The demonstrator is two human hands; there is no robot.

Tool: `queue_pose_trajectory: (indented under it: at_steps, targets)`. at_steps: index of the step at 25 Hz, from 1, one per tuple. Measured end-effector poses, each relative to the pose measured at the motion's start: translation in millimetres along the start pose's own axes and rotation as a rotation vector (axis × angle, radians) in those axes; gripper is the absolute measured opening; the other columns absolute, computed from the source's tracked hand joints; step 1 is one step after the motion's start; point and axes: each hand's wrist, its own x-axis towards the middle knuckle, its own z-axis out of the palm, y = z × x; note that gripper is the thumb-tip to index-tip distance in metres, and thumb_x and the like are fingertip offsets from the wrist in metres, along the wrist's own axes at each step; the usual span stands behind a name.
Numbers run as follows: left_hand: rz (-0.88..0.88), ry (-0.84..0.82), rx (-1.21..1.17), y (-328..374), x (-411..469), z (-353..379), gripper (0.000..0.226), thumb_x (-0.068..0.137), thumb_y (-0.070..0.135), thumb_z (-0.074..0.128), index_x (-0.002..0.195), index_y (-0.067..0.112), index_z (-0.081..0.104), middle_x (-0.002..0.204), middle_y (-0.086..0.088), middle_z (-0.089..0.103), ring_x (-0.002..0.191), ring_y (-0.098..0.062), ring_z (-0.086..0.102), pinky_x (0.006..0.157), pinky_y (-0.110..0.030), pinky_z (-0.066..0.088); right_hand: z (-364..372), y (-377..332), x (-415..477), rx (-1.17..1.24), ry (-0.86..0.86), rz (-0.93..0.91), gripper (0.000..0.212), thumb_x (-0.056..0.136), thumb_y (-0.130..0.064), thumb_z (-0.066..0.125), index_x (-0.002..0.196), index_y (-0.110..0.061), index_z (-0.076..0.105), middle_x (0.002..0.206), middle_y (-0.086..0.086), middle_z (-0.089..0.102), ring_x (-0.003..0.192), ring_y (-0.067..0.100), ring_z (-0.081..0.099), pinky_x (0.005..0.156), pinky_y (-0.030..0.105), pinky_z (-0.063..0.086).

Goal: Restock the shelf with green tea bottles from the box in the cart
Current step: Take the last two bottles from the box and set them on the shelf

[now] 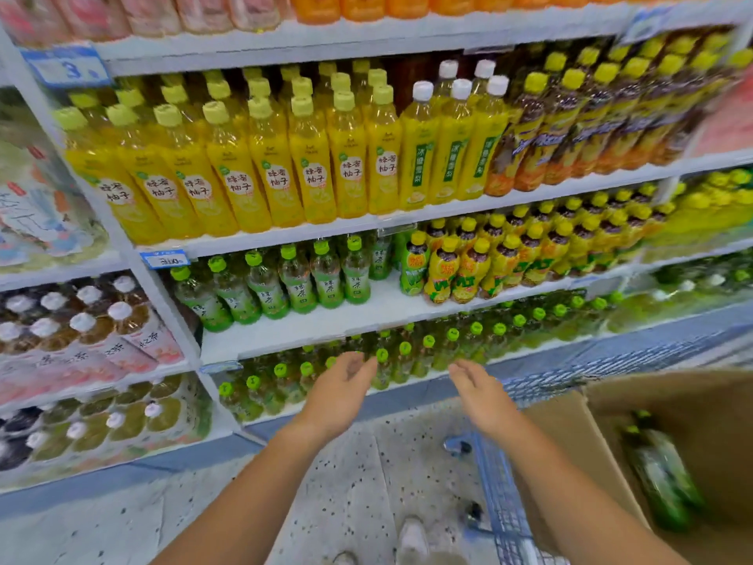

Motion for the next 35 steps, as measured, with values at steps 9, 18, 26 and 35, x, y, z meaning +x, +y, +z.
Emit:
queue_pose_trajectory:
  at_steps: [9,18,26,35]
  targets:
    - [0.170,-0.196,0.138,33.8,-30.4,72.6,0.055,0.102,0.051,0.045,0.147,0.020,0.046,0.146,0.004,0.051,0.128,-0.013,0.049,0.102,-0.029,0.037,-60.6,53.3,-102.2,0.104,0.281,0.101,0.050,0.105,-0.043,0.036,0.149,-0.019,0.040,0.150,-0.004,0.044,0.139,0.017,0.039,0.101,0.024,0.028]
    - [0.237,-0.247,0.158,74.8,-83.3,215.6,0.051,0.103,0.050,0.046,0.144,0.021,0.048,0.144,0.006,0.051,0.127,-0.011,0.049,0.098,-0.025,0.037,-168.5,167.4,-144.7,0.198,0.389,0.102,0.036,0.103,-0.043,0.041,0.125,-0.022,0.059,0.127,-0.001,0.061,0.123,0.019,0.053,0.099,0.029,0.035]
    - [0.045,-0.316,0.120,82.2,-117.8,364.8,0.052,0.102,0.048,0.047,0.146,0.019,0.046,0.142,0.004,0.051,0.127,-0.012,0.049,0.096,-0.024,0.035,-273.1,267.4,-158.5,0.155,0.286,0.242,0.050,0.103,-0.052,0.035,0.144,-0.026,0.048,0.140,-0.004,0.051,0.132,0.021,0.046,0.108,0.038,0.036]
    - [-0.044,-0.501,0.185,77.6,-26.9,498.3,0.046,0.099,0.057,0.046,0.133,0.028,0.055,0.130,0.011,0.060,0.117,-0.007,0.054,0.101,-0.028,0.038,-331.1,339.3,-107.6,0.041,0.340,0.388,0.039,0.104,-0.044,0.036,0.133,-0.024,0.051,0.116,-0.005,0.059,0.104,0.013,0.052,0.090,0.031,0.041]
